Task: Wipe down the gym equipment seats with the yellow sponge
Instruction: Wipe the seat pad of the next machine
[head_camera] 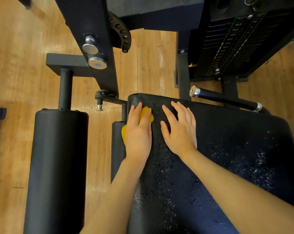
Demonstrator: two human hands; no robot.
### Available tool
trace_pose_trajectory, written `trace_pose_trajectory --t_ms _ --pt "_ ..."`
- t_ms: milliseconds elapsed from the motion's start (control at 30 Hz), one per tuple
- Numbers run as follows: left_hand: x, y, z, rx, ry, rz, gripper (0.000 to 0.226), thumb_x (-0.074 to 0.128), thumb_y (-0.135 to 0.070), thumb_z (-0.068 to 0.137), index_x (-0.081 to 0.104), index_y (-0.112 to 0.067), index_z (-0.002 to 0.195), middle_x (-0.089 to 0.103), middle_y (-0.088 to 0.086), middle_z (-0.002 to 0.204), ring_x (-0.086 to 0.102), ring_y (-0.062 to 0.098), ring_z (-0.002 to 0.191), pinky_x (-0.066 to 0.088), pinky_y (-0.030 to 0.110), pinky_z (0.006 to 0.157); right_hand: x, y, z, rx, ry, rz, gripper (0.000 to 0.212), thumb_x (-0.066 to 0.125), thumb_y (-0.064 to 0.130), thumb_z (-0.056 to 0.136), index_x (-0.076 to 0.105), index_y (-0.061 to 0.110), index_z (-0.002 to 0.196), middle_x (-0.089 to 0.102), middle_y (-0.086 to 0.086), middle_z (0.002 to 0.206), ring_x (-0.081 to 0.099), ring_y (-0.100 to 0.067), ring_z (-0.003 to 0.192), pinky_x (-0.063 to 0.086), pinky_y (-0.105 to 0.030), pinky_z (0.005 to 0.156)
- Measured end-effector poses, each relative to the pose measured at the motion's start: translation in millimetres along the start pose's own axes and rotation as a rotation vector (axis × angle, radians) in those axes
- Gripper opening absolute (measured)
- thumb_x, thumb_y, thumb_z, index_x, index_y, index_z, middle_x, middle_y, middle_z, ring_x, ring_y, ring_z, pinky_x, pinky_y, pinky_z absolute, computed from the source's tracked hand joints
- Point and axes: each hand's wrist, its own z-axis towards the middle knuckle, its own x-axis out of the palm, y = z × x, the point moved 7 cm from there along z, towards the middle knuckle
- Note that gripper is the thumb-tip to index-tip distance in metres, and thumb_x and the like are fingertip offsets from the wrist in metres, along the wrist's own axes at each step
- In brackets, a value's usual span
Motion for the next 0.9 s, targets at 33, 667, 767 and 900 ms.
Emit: trace_pose_trajectory --t_ms 33,667,767,900 --pt "2.5 -1.1 15.1 0.007 -0.004 0.006 0.040 0.063 0.001 0.089 0.059 -0.005 0.128 0.044 0.017 0.146 0.032 0.038 0.140 0.030 0.041 0.111 0.4 -0.1 0.1 0.002 0.002 -0.005 0.049 0.035 0.038 0.097 0.044 0.022 0.143 0.039 -0.009 0.147 0.028 -0.024 0.141 0.016 -0.044 0.119" --pt "-4.1 0.3 -46.8 -0.037 -0.015 0.010 0.044 0.065 -0.003 0.088 0.059 -0.008 0.131 0.044 0.014 0.146 0.035 0.033 0.139 0.029 0.039 0.112 1.3 -0.6 0.3 -0.003 0.005 0.001 0.048 0.038 0.037 0.097 0.044 0.022 0.142 0.040 -0.009 0.148 0.029 -0.024 0.141 0.019 -0.046 0.118" --pt "1.9 -2.9 -20.7 -0.028 -0.030 0.024 0.042 0.066 -0.001 0.087 0.060 -0.007 0.128 0.046 0.014 0.145 0.034 0.034 0.140 0.027 0.036 0.111 0.9 -1.0 0.0 -0.005 -0.002 0.009 0.047 0.040 0.036 0.097 0.044 0.022 0.142 0.039 -0.009 0.148 0.029 -0.024 0.141 0.019 -0.046 0.118" --pt "5.3 -6.3 12.0 -0.007 -0.042 0.027 0.039 0.063 -0.002 0.088 0.061 -0.006 0.127 0.046 0.017 0.145 0.035 0.036 0.139 0.031 0.037 0.109 -0.1 -0.5 -0.6 -0.011 -0.021 0.014 0.047 0.041 0.035 0.097 0.047 0.020 0.141 0.041 -0.009 0.147 0.030 -0.025 0.140 0.019 -0.046 0.118"
